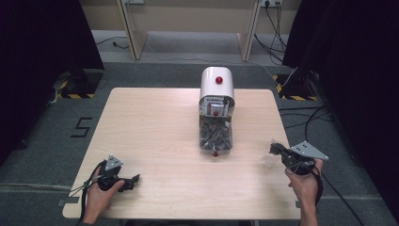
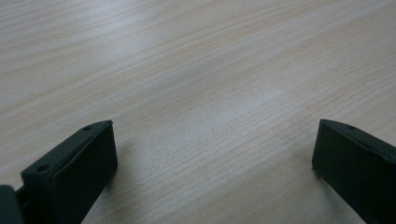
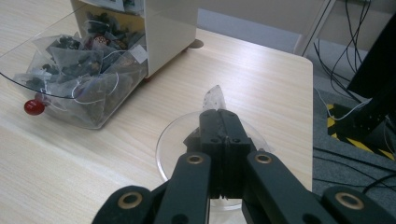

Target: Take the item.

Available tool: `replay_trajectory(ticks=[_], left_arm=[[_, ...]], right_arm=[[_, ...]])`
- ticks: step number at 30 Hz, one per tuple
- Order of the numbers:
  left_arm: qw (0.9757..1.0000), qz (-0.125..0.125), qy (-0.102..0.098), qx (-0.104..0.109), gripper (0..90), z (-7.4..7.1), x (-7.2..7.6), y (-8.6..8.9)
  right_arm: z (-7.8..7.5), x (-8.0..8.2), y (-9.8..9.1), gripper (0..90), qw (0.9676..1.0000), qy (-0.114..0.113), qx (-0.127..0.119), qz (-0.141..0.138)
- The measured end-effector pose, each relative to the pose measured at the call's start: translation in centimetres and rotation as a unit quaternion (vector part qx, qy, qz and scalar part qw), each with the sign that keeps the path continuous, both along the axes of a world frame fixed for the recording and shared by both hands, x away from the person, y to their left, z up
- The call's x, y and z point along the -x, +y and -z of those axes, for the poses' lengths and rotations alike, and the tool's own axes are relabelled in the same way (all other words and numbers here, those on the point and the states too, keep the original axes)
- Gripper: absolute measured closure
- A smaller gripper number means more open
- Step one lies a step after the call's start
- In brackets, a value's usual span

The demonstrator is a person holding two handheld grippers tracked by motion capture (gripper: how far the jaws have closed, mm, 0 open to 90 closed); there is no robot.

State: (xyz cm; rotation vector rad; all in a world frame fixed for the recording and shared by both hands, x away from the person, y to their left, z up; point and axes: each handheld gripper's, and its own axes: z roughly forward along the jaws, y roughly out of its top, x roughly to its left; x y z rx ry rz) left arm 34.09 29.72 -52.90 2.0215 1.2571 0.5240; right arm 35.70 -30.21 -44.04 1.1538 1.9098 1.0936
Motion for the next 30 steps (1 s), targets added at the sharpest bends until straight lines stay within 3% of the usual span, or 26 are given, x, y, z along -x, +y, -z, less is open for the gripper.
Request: replay_trajectory(ticks=[12,30], left_arm=[[1.0000,0.000,0.000,0.000,0.0,0.0,0.0,0.0],[1.0000,0.000,0.000,0.000,0.0,0.0,0.0,0.0]], right_arm=[[0.4,-0.2,0.2,86.5,0.9999,0.011,0.001,-0.005],[-0.3,0.1,1.6,81.1,0.9996,-0.004,-0.001,-0.027]])
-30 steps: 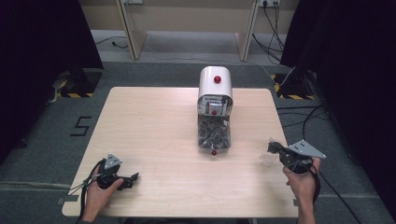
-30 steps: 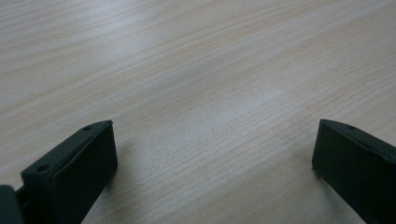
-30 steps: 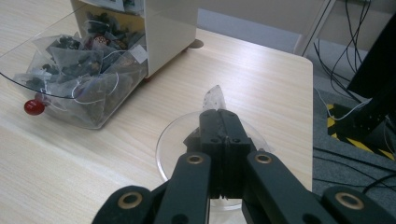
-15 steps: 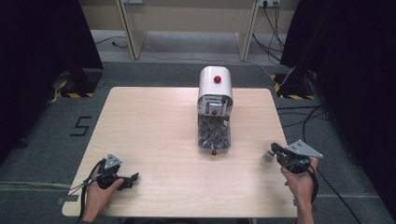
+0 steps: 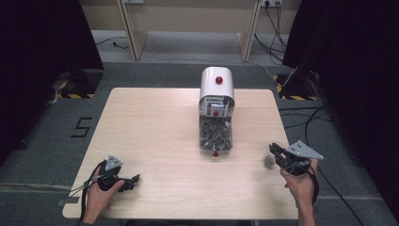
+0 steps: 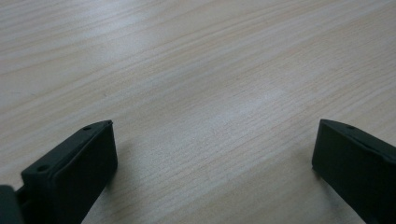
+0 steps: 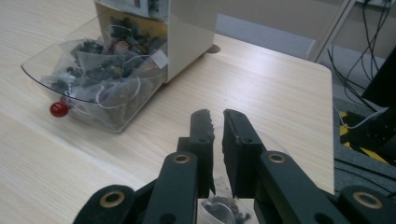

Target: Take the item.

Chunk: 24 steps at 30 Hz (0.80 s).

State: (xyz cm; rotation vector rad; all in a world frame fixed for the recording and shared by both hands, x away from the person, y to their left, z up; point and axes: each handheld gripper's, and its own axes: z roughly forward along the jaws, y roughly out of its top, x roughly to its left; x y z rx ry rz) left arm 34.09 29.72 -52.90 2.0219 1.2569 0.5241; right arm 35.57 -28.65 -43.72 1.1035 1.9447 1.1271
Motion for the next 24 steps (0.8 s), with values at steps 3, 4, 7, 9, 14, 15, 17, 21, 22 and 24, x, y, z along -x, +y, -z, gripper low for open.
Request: replay_trajectory(ticks=[3,4,7,9,14,15,17,21,22,24], left_arm=[[1.0000,0.000,0.000,0.000,0.0,0.0,0.0,0.0],[1.0000,0.000,0.000,0.000,0.0,0.0,0.0,0.0],[1.0000,0.000,0.000,0.000,0.0,0.0,0.0,0.0],[1.0000,0.000,0.000,0.000,0.0,0.0,0.0,0.0],[1.0000,0.000,0.000,0.000,0.0,0.0,0.0,0.0],[1.0000,0.000,0.000,0.000,0.0,0.0,0.0,0.0],[1.0000,0.000,0.000,0.000,0.0,0.0,0.0,0.0],[1.0000,0.000,0.000,0.000,0.0,0.0,0.0,0.0],[1.0000,0.000,0.000,0.000,0.0,0.0,0.0,0.0],[1.0000,0.000,0.000,0.000,0.0,0.0,0.0,0.0]], right_arm=[[-0.2,0.1,0.5,77.0,0.9999,-0.002,-0.004,-0.010],[-0.2,0.1,0.7,75.5,0.9999,-0.003,-0.006,-0.012],[-0.4,0.2,1.4,69.7,0.9995,-0.006,-0.008,-0.030],[-0.4,0.2,1.8,66.1,0.9993,-0.005,-0.009,-0.036],[-0.2,0.3,3.0,59.8,0.9982,0.000,-0.007,-0.060],[-0.2,0.3,3.2,58.7,0.9980,0.001,-0.006,-0.063],[0.0,0.4,3.6,57.1,0.9977,0.006,-0.005,-0.067],[0.4,0.5,4.2,51.4,0.9974,0.012,-0.005,-0.071],[0.6,0.5,4.4,49.6,0.9973,0.016,-0.004,-0.072],[0.9,0.6,4.7,47.9,0.9969,0.019,-0.002,-0.076]])
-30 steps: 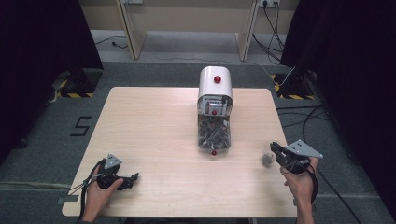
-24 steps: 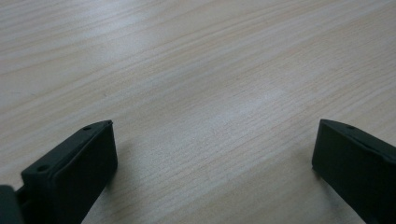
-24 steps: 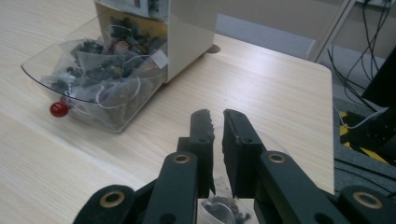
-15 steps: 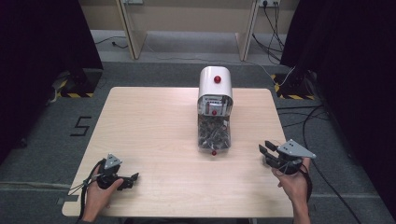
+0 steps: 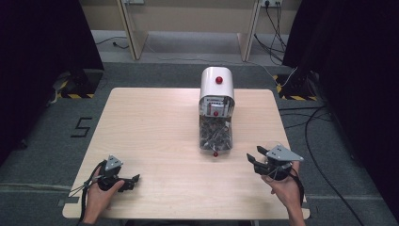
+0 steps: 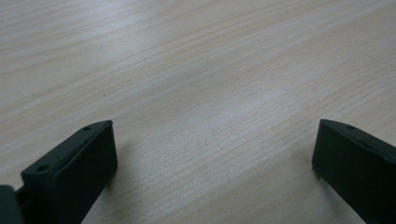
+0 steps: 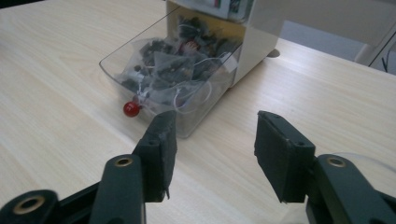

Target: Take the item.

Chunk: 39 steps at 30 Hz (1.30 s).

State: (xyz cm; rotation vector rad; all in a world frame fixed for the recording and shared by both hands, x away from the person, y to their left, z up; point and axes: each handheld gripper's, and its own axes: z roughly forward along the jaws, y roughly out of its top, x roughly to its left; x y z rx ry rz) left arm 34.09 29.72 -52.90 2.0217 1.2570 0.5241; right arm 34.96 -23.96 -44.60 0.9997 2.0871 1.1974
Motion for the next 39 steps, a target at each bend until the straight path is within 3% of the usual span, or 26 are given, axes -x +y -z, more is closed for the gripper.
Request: replay_trajectory(ticks=[27,39], left_arm=[[1.0000,0.000,0.000,0.000,0.0,0.0,0.0,0.0],[1.0000,0.000,0.000,0.000,0.0,0.0,0.0,0.0]], right_arm=[[2.8,2.1,0.5,44.9,0.9992,0.031,0.021,-0.012],[3.8,2.8,0.2,39.1,0.9990,0.042,0.016,-0.004]])
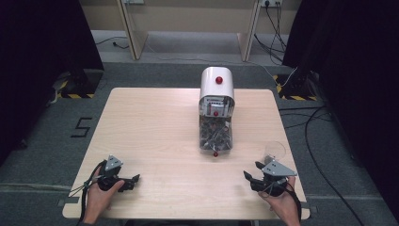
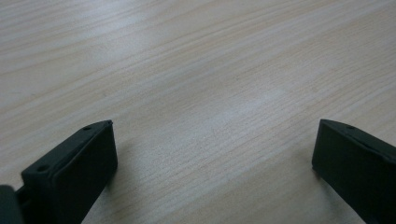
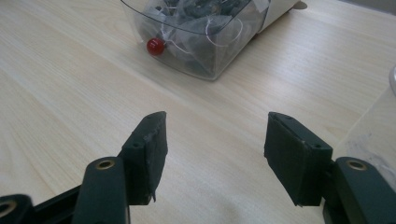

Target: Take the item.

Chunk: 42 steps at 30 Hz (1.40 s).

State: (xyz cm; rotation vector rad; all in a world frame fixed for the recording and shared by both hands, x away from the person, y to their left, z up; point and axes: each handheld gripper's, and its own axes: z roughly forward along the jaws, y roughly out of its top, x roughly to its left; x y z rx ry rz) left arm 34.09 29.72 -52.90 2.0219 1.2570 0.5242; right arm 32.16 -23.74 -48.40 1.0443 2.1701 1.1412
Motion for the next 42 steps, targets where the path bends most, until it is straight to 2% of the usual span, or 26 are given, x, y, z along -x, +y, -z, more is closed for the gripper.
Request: replay_trajectory(ticks=[2,10,42], left_arm=[[1.0000,0.000,0.000,0.000,0.0,0.0,0.0,0.0],[1.0000,0.000,0.000,0.000,0.0,0.0,0.0,0.0],[1.0000,0.000,0.000,0.000,0.0,0.0,0.0,0.0]], right_arm=[[0.1,0.1,0.0,38.6,1.0000,0.002,-0.006,-0.001],[0.8,0.5,-0.2,37.3,0.9999,0.011,-0.004,0.006],[1.5,2.7,-2.1,36.5,0.9993,0.013,-0.002,0.035]])
